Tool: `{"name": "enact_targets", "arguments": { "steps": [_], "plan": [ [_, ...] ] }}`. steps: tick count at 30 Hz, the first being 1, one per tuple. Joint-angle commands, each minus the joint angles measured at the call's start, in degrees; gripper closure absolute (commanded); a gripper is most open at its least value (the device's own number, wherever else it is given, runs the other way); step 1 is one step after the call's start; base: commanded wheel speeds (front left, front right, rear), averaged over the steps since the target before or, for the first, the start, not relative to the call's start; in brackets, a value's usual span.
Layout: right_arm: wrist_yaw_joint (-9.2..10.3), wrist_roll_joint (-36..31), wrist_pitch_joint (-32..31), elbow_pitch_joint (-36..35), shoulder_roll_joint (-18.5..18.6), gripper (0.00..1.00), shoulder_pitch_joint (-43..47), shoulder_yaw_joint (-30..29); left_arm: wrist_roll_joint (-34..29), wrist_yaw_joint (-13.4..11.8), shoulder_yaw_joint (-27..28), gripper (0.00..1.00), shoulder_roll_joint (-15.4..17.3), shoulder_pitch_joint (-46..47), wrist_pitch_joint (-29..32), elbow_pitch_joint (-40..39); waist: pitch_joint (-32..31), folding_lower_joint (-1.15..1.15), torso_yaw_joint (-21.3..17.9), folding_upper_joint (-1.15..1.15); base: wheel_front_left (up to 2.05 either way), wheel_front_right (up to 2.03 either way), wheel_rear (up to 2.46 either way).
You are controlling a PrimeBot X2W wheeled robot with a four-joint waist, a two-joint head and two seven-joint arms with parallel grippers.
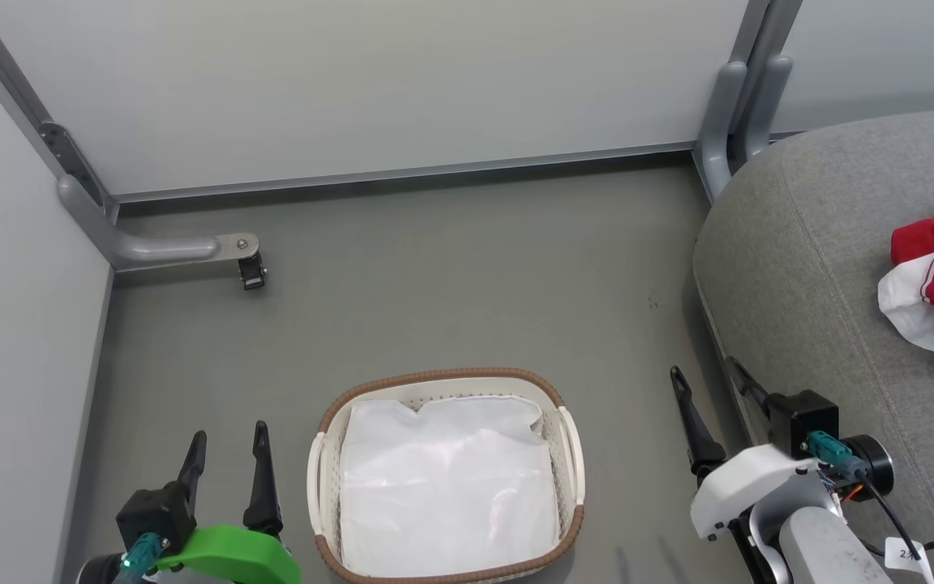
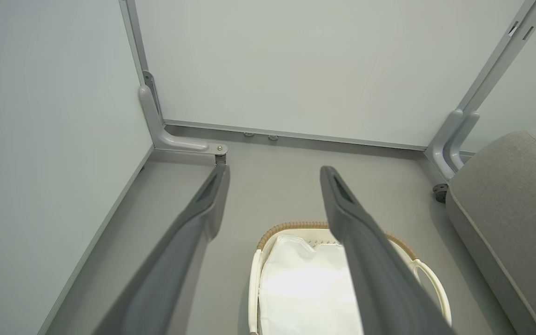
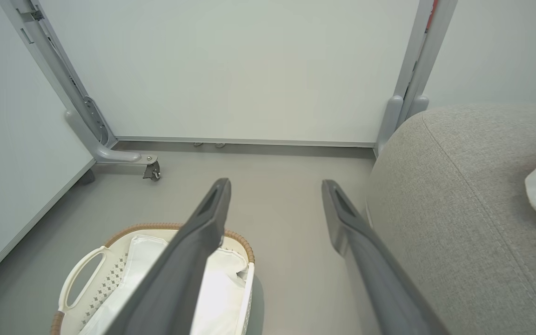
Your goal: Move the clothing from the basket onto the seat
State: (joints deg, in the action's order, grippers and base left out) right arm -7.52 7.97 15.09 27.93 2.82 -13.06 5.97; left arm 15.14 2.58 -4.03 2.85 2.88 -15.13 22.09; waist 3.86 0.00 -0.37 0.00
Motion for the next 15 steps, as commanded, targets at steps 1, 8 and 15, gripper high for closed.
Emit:
{"name": "enact_targets", "arguments": {
  "steps": [1,8,15],
  "plan": [
    [0.06,0.4,0.1,-0.1,0.3,0.00,1.3,0.1,1.3,0.3,-0.1,0.00,0.1,-1.1,0.0,-0.1,-0.6,0.00,0.2,0.00,0.00,0.00,0.00],
    [-0.01,1.3,-0.5,1.5,-0.3,1.00,1.4,-0.2,3.4,0.5,0.2,1.00,-0.2,-0.7,0.4,1.8,-0.8,0.00,0.2,0.00,0.00,0.00,0.00],
    [-0.01,9.1,-2.7,0.1,-0.3,1.00,1.8,-1.5,10.3,0.9,1.3,1.00,-0.2,-0.2,2.5,1.0,-1.0,0.00,0.2,0.00,0.00,0.00,0.00]
  ]
}}
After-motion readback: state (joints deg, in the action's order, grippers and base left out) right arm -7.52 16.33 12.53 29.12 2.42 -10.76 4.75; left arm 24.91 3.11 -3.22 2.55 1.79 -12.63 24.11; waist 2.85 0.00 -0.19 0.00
